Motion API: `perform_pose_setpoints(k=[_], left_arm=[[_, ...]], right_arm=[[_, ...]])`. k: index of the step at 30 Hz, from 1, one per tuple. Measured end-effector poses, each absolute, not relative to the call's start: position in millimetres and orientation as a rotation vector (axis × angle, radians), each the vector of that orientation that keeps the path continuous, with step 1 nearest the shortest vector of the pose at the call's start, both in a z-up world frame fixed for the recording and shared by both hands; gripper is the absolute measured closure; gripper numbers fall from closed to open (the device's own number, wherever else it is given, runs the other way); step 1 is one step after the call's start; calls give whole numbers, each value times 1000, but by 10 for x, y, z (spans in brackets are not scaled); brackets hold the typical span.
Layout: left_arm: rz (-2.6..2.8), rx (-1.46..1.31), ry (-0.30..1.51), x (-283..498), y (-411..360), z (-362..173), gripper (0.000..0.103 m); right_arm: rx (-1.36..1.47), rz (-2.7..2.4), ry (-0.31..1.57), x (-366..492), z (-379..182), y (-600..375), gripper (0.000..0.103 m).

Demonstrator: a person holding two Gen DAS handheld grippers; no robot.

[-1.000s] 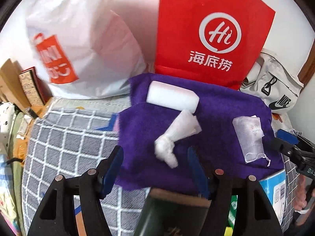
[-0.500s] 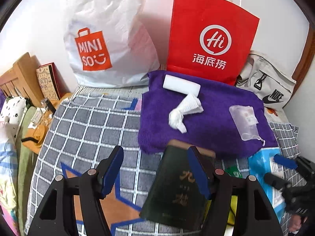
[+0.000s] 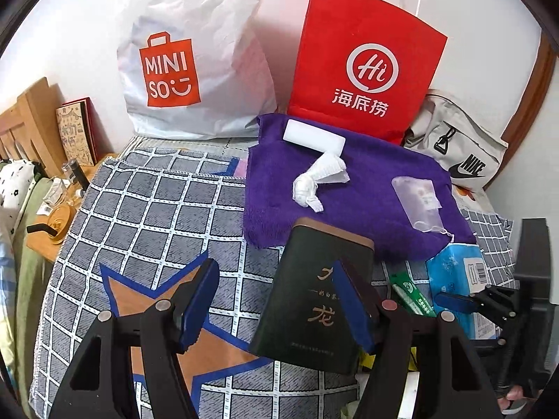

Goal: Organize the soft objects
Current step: 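Grasp the green snack packet with the right tool, then grasp the white glove with the left tool while the right tool holds the green packet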

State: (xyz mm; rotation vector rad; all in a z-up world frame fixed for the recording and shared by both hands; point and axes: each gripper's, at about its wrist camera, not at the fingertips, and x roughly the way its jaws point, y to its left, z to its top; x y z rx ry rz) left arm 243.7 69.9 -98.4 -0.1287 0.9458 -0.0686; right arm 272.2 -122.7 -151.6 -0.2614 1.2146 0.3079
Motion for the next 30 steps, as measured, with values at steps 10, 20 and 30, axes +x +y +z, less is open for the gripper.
perform_pose_setpoints(k=[10, 20, 30], left_arm=[[-108, -167, 943, 2367, 781, -980, 38], [-84, -169, 953, 2173, 841, -959, 38], [-112, -127, 946, 1729, 626, -891, 38]], right_arm=[[-285, 283, 1205, 2696, -1567, -1172, 78], [-132, 346, 1107, 2381, -1178, -1427, 82], [-38, 350, 995, 1765, -803, -1684, 82]])
